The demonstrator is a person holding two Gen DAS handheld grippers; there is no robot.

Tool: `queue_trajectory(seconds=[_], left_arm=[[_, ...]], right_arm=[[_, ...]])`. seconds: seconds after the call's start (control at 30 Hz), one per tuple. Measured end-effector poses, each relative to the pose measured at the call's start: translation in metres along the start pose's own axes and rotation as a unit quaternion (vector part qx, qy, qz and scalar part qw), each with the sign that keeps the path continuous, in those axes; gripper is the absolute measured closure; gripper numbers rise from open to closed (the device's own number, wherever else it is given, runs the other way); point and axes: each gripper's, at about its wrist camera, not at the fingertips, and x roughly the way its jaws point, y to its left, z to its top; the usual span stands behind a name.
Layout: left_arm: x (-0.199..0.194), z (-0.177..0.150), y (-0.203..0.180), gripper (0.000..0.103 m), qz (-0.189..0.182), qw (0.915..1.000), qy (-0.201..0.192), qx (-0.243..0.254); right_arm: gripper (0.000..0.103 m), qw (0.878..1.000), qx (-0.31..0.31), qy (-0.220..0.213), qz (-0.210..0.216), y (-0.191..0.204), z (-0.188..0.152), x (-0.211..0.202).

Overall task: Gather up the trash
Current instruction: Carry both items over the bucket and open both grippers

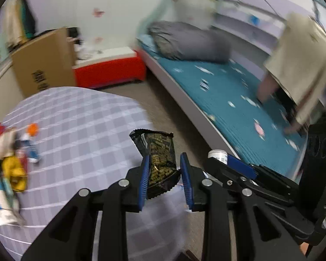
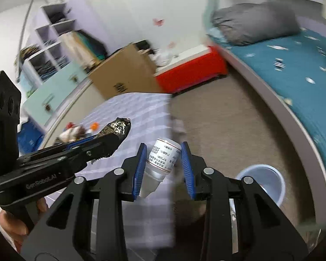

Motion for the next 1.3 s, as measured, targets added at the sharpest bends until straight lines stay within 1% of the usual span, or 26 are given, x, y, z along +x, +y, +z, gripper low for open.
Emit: queue_trajectory(seconds=[0.07,0.1,0.13,0.23,0.33,0.4,0.47,0.57,0.63,0.7,0.83,0.87,0.9,0.93,0.97,1.0,1.2,1.3], left_arm=[[0.018,-0.011,-0.03,0.075,-0.017,0.9995,0.019,0.02],[0.03,-0.017,-0.044,0.075,-0.021,0.999,0.032,0.025],[0.041,-0.023,-0.054,0.075,-0.024,0.9983,0.043,0.03],[0.072,-0.036,-0.078,0.075,-0.036,0.9956,0.076,0.042],[0.106,-0.049,-0.095,0.075,-0.032,0.9924,0.106,0.055],[0.134,-0.056,-0.106,0.075,-0.024,0.9894,0.129,0.062],[0.151,-0.059,-0.111,0.075,-0.029,0.9868,0.148,0.061],[0.182,-0.063,-0.121,0.075,-0.027,0.9823,0.174,0.065],[0.191,-0.065,-0.121,0.075,-0.028,0.9808,0.183,0.061],[0.202,-0.064,-0.124,0.075,-0.034,0.9793,0.19,0.06],[0.216,-0.057,-0.13,0.073,-0.037,0.9792,0.19,0.061],[0.22,-0.057,-0.13,0.068,-0.041,0.9794,0.19,0.056],[0.222,-0.055,-0.13,0.055,-0.046,0.9794,0.189,0.052],[0.223,-0.054,-0.131,0.047,-0.048,0.9794,0.189,0.052],[0.224,-0.053,-0.133,0.032,-0.047,0.9799,0.187,0.053],[0.222,-0.052,-0.134,0.028,-0.042,0.9817,0.178,0.054],[0.22,-0.053,-0.131,0.027,-0.017,0.982,0.18,0.056],[0.219,-0.054,-0.128,0.027,0.005,0.9821,0.178,0.062]], right_arm=[[0.071,1.0,0.028,-0.004,-0.01,-0.029,-0.013,-0.012],[0.071,0.999,0.034,-0.004,-0.023,-0.04,-0.019,-0.015],[0.071,0.998,0.042,-0.004,-0.042,-0.058,-0.027,-0.019],[0.071,0.995,0.069,0.009,-0.067,-0.098,-0.044,-0.021],[0.071,0.99,0.086,0.018,-0.106,-0.132,-0.063,-0.02],[0.071,0.987,0.106,0.025,-0.121,-0.155,-0.074,-0.017],[0.071,0.983,0.117,0.022,-0.137,-0.169,-0.081,-0.016],[0.071,0.98,0.128,0.013,-0.15,-0.184,-0.087,-0.018],[0.071,0.978,0.131,0.008,-0.16,-0.191,-0.086,-0.017],[0.071,0.977,0.138,0.002,-0.161,-0.197,-0.085,-0.017],[0.071,0.973,0.153,-0.028,-0.171,-0.207,-0.083,-0.022],[0.071,0.972,0.156,-0.035,-0.174,-0.209,-0.083,-0.023],[0.071,0.971,0.157,-0.039,-0.175,-0.211,-0.083,-0.025],[0.071,0.97,0.16,-0.042,-0.178,-0.214,-0.083,-0.026],[0.071,0.969,0.161,-0.043,-0.18,-0.216,-0.084,-0.026],[0.071,0.969,0.163,-0.041,-0.182,-0.219,-0.084,-0.026],[0.071,0.969,0.167,-0.029,-0.179,-0.221,-0.087,-0.021],[0.071,0.97,0.166,-0.025,-0.174,-0.218,-0.088,-0.016]])
